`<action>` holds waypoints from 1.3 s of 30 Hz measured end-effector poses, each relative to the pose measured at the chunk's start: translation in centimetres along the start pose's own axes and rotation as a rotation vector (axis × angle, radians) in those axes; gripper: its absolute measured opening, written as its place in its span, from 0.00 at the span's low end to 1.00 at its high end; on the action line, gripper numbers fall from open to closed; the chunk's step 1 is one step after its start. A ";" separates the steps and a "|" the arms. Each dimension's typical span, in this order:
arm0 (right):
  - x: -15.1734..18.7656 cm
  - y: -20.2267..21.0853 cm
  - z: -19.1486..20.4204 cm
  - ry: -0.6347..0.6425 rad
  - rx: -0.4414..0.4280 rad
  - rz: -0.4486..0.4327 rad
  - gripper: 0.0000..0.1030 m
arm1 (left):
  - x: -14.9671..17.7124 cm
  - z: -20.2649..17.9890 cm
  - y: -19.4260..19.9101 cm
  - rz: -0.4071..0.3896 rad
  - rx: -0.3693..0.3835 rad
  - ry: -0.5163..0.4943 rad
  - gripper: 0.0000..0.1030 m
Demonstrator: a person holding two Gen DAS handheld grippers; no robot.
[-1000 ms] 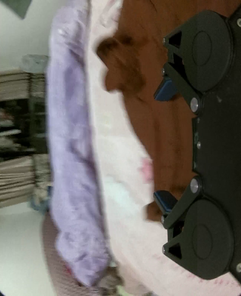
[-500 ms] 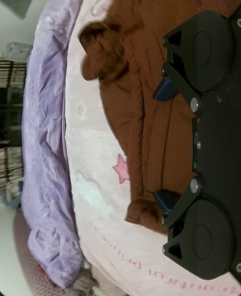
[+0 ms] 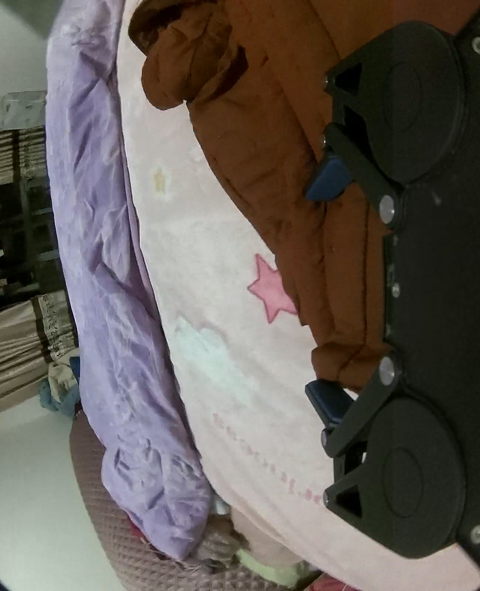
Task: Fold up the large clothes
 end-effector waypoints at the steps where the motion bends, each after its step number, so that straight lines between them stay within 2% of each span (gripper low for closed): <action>1: 0.3 -0.5 0.1 0.000 -0.001 0.012 0.74 | 0.1 -0.1 -0.2 0.002 0.003 -0.001 1.00; 7: 0.1 -0.6 -0.2 -0.015 -0.017 0.018 0.75 | -0.1 0.6 -0.7 0.023 0.059 0.084 1.00; 10: -0.9 1.6 -0.5 -0.003 -0.030 0.006 0.71 | -0.6 1.4 1.5 0.038 0.055 0.076 1.00; 14: -1.3 7.4 -2.7 0.015 0.024 -0.073 0.70 | -0.6 3.9 7.2 -0.062 0.079 0.084 1.00; 16: -0.6 9.6 -4.6 -0.014 0.008 -0.086 0.71 | 0.3 5.3 9.3 -0.092 0.088 0.097 1.00; 18: 0.0 10.2 -6.0 -0.051 -0.026 -0.079 0.71 | 1.4 6.4 10.6 -0.135 0.080 0.140 1.00; 20: 0.8 9.0 -6.5 -0.049 -0.028 -0.053 0.71 | 2.8 6.2 10.3 -0.151 0.083 0.130 1.00; 22: 2.5 6.4 -6.5 -0.037 0.000 0.021 0.71 | 5.3 4.8 7.4 -0.055 0.106 0.071 1.00; 23: 3.6 5.1 -6.6 -0.051 -0.014 0.049 0.75 | 6.6 4.4 6.2 -0.037 0.119 0.078 1.00; 24: 4.3 4.6 -7.0 -0.111 -0.031 0.017 0.83 | 7.6 4.6 5.5 -0.065 0.144 0.156 1.00; 25: 4.5 4.5 -7.7 -0.172 -0.045 -0.006 0.85 | 8.2 5.3 5.2 -0.071 0.169 0.242 1.00; 26: 4.3 4.6 -7.9 -0.187 -0.054 0.002 0.83 | 8.2 5.7 5.1 -0.056 0.193 0.271 1.00; 28: 4.0 4.4 -7.9 -0.178 -0.052 0.021 0.83 | 7.9 6.1 4.8 -0.029 0.209 0.289 1.00; 30: 3.4 4.8 -7.8 -0.170 -0.033 0.023 0.80 | 7.2 6.2 5.2 -0.006 0.190 0.275 1.00; 32: 2.3 6.3 -7.6 -0.201 -0.013 -0.021 0.70 | 5.5 6.4 6.7 -0.012 0.130 0.270 1.00; 33: 1.2 7.4 -7.2 -0.227 -0.008 -0.067 0.69 | 4.2 6.3 7.9 -0.042 0.120 0.276 1.00; 35: -0.2 9.4 -5.8 -0.280 -0.038 -0.159 0.71 | 1.9 5.1 9.5 -0.104 0.184 0.288 1.00; 36: -0.7 10.2 -4.2 -0.296 -0.090 -0.188 0.78 | 0.7 3.8 10.1 -0.123 0.240 0.294 1.00; 38: -1.3 10.8 -0.9 -0.274 -0.178 -0.195 0.78 | -0.6 1.1 10.2 -0.147 0.324 0.288 1.00; 39: -1.2 10.8 0.9 -0.246 -0.199 -0.193 0.78 | -0.8 -0.5 9.9 -0.144 0.333 0.275 1.00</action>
Point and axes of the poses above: each gripper's, at about its wrist camera, not at the fingertips, and y roughly against the way its jaws point, z to its left, x to its underside, the point moved 8 cm from there along -y, roughly the way its jaws point, and after that the axes turned 4 degrees about -y, right-handed, at the moved point
